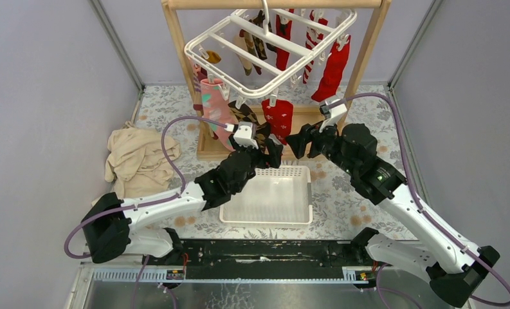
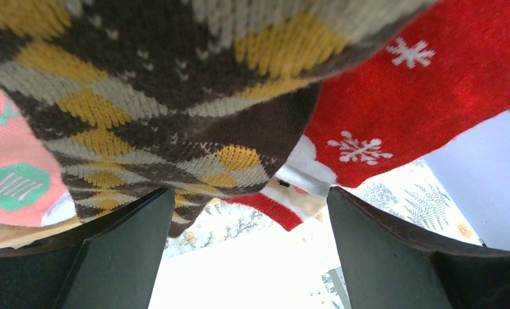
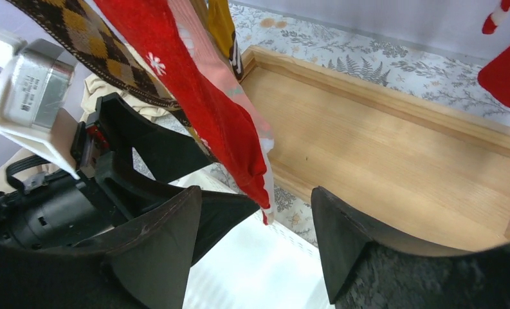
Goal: Remove the socks clipped to the hanger
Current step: Remove the sock from the hanger.
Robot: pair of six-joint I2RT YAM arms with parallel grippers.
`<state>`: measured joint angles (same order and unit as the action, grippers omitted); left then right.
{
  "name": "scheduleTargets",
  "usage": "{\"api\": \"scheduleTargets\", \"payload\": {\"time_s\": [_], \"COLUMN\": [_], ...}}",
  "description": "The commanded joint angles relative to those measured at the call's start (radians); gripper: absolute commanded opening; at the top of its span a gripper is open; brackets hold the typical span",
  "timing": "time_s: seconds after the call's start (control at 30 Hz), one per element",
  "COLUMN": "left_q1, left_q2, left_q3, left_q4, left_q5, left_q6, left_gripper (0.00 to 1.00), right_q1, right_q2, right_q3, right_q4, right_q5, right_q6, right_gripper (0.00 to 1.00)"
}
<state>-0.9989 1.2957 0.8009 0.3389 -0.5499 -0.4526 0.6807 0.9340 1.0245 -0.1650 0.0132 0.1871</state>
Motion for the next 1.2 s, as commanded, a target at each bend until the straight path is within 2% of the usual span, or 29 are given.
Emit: {"api": "scheduleTargets", "payload": {"time_s": [0.0, 0.23, 0.3, 0.37, 0.43, 0.53, 0.63, 0.73, 0.9, 1.17], "left_q1": [-0.003, -0.003, -0.003, -0.003, -0.003, -0.003, -0.003, -0.003, -0.003, -0.003], "left_q2": [-0.028, -0.051, -0.065, -0.09, -0.124, -0.184, -0.249, -0.326, -0.432, -0.362], "left_q3": [-0.014, -0.027, -0.028, -0.027, -0.021, -0.02, -0.024, -0.051, -0.139, -0.129], "left_q4": [0.083, 0.076, 0.058, 0.017, -0.046, -0.127, -0.19, -0.218, -0.14, -0.067], "left_q5": [-0.019, -0.013, -0.013, -0.018, -0.018, -0.002, 0.036, 0.079, 0.162, 0.306], "left_q6": [0.038, 0.038, 0.036, 0.028, 0.016, 0.002, 0.01, 0.028, 0.059, 0.096], "left_gripper": [0.95, 0.94, 0.94, 0.94, 0.96, 0.98, 0.98, 0.98, 0.99, 0.99], "right_q1": [0.008, 0.007, 0.007, 0.007, 0.008, 0.008, 0.007, 0.007, 0.008, 0.007], "right_q2": [0.028, 0.085, 0.125, 0.165, 0.19, 0.188, 0.151, 0.116, 0.077, 0.043], "right_q3": [-0.052, -0.134, -0.123, -0.104, -0.098, -0.092, -0.081, -0.042, 0.029, 0.075], "right_q4": [0.13, 0.338, 0.354, 0.35, 0.35, 0.334, 0.297, 0.219, 0.048, -0.039], "right_q5": [-0.065, -0.133, -0.131, -0.139, -0.149, -0.154, -0.167, -0.187, -0.231, -0.397], "right_q6": [-0.049, -0.028, -0.016, -0.011, -0.003, 0.006, 0.008, 0.005, 0.014, 0.046], "right_gripper": [0.71, 0.73, 0.69, 0.58, 0.39, 0.18, 0.09, 0.06, 0.06, 0.07]}}
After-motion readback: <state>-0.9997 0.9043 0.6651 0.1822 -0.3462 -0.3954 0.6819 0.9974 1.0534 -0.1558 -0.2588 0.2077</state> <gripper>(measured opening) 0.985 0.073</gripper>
